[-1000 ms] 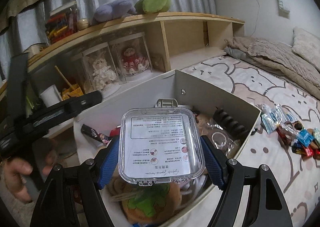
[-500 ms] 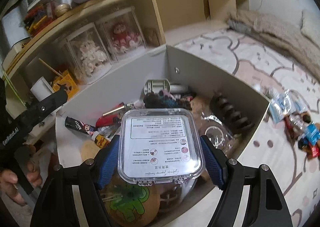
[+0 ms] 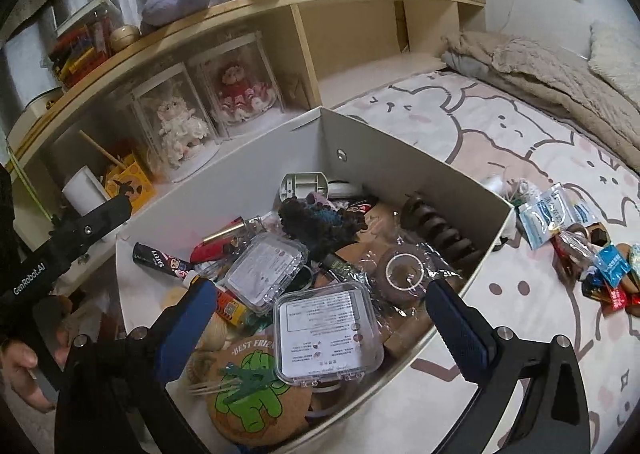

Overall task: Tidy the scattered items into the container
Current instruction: 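Open both tools to release the lighter and clear case into the box, then withdraw both tools up and out of the white box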

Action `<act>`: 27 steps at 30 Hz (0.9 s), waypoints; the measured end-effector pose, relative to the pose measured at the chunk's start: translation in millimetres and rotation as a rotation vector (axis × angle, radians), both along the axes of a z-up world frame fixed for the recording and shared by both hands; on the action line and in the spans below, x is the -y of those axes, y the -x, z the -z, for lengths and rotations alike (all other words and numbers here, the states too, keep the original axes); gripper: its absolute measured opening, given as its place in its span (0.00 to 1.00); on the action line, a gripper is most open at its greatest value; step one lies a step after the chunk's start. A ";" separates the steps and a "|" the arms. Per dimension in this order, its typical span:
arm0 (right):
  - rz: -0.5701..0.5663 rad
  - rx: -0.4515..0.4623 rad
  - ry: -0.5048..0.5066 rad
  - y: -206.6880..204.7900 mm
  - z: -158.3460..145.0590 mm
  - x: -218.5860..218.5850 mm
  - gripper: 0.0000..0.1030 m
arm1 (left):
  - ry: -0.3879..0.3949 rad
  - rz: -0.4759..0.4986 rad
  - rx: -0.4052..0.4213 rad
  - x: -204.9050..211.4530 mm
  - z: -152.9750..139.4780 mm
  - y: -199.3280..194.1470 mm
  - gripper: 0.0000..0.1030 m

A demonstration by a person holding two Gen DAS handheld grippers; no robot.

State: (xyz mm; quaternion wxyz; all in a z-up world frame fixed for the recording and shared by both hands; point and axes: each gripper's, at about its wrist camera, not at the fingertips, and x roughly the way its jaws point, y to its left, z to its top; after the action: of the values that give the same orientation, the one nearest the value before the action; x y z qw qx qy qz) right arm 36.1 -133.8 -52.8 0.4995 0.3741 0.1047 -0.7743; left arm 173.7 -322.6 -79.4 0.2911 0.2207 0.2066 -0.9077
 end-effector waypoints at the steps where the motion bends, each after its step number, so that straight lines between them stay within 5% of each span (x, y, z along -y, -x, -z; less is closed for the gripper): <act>1: 0.001 0.002 0.004 -0.2 -0.7 -1.6 1.00 | 0.001 0.001 0.000 -0.8 -0.8 -0.6 0.83; 24: 0.113 0.013 0.140 0.6 -21.3 -48.7 1.00 | 0.081 0.038 0.023 -36.5 -19.3 -4.9 0.83; 27: 0.121 -0.001 0.149 -1.4 -24.9 -54.8 1.00 | 0.090 0.047 0.024 -42.4 -22.5 -6.0 0.89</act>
State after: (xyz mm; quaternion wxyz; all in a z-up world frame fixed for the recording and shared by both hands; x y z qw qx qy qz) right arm 37.5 -79.0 -27.8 0.4783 0.3410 0.0247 -0.8089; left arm 179.7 -280.2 -56.9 0.2819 0.2232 0.1568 -0.9198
